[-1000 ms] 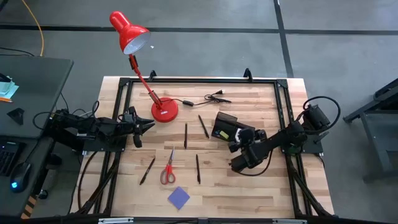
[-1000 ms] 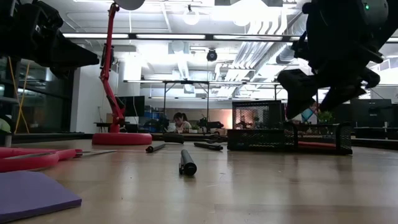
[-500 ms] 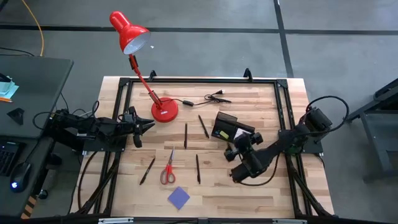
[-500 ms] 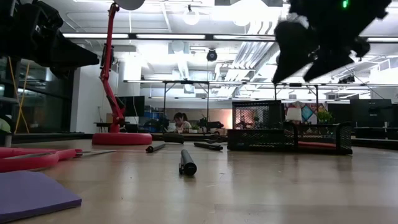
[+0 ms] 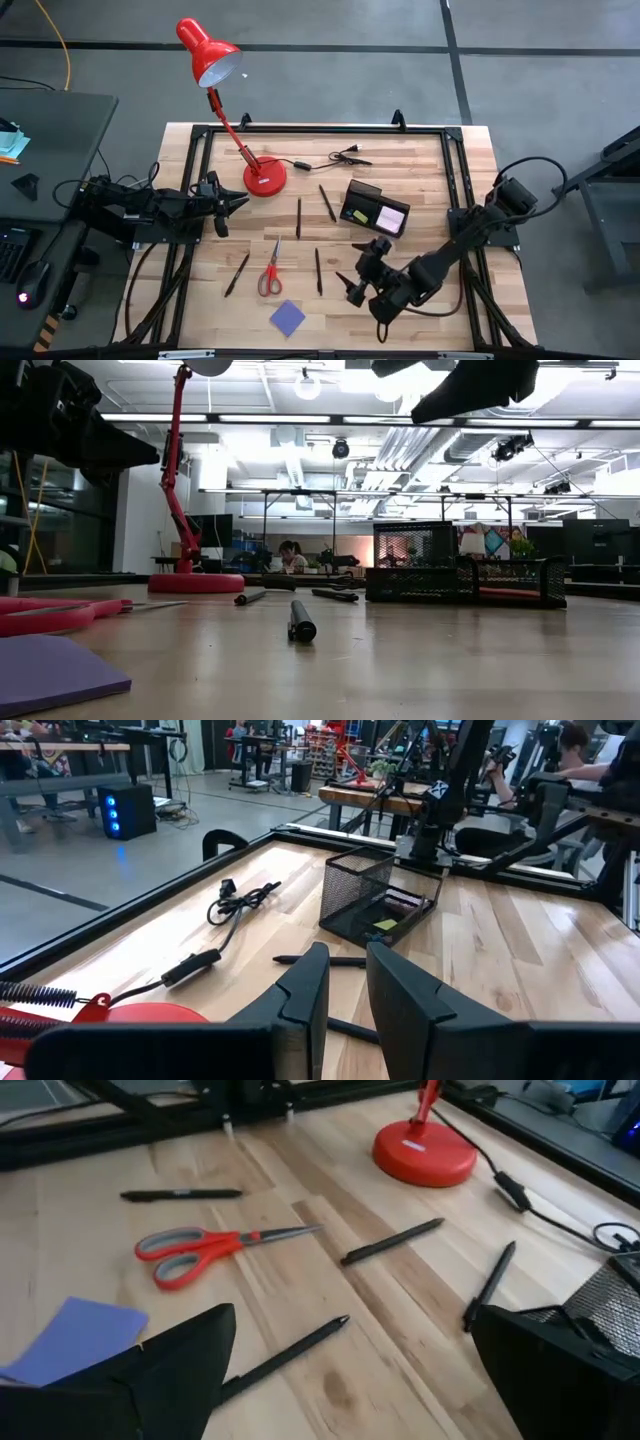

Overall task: Pick and place office supplies into organizer
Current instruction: Put the black pen into the desk organizer

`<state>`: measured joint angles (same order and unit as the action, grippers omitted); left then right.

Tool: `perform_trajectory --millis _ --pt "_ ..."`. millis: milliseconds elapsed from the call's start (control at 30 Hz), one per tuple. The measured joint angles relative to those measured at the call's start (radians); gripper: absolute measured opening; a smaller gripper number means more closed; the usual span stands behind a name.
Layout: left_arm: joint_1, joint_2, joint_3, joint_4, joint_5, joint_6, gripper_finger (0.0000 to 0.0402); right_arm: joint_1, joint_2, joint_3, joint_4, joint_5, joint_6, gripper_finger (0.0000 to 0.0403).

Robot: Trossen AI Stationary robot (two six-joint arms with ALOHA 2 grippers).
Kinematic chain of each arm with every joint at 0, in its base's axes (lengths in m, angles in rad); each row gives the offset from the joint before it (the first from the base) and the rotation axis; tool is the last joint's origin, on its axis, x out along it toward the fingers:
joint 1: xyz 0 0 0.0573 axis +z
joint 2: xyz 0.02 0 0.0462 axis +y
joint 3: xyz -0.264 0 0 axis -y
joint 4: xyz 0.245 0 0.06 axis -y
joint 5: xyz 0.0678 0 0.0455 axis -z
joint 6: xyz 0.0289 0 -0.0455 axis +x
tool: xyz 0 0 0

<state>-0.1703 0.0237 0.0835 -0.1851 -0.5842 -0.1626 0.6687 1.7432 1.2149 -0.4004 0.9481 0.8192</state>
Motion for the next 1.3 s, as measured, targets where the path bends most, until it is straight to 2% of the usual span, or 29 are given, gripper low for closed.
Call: perform_trajectory --millis 167,433,533,800,1167,1300 --pt "0.0 0.0 0.0 0.0 0.0 0.0 0.0062 0.021 0.022 -0.001 -0.004 0.039 0.057 0.0396" --pt "0.0 0.0 0.0 0.0 0.0 0.0 0.0062 0.012 0.125 -0.003 0.077 -0.049 0.153 0.0396" --pt "0.0 0.0 0.0 0.0 0.0 0.0 0.0062 0.01 0.165 -0.003 0.161 -0.032 0.133 0.0397" --pt "0.0 0.0 0.0 0.0 0.0 0.0 0.0062 -0.013 0.255 -0.003 0.398 -0.04 -0.04 0.0397" --pt "0.0 0.0 0.0 0.0 0.0 0.0 0.0062 -0.059 0.271 -0.003 0.419 -0.068 -0.032 0.0397" --pt "0.0 0.0 0.0 0.0 0.0 0.0 0.0062 -0.064 0.271 -0.003 0.432 -0.137 -0.004 0.0397"
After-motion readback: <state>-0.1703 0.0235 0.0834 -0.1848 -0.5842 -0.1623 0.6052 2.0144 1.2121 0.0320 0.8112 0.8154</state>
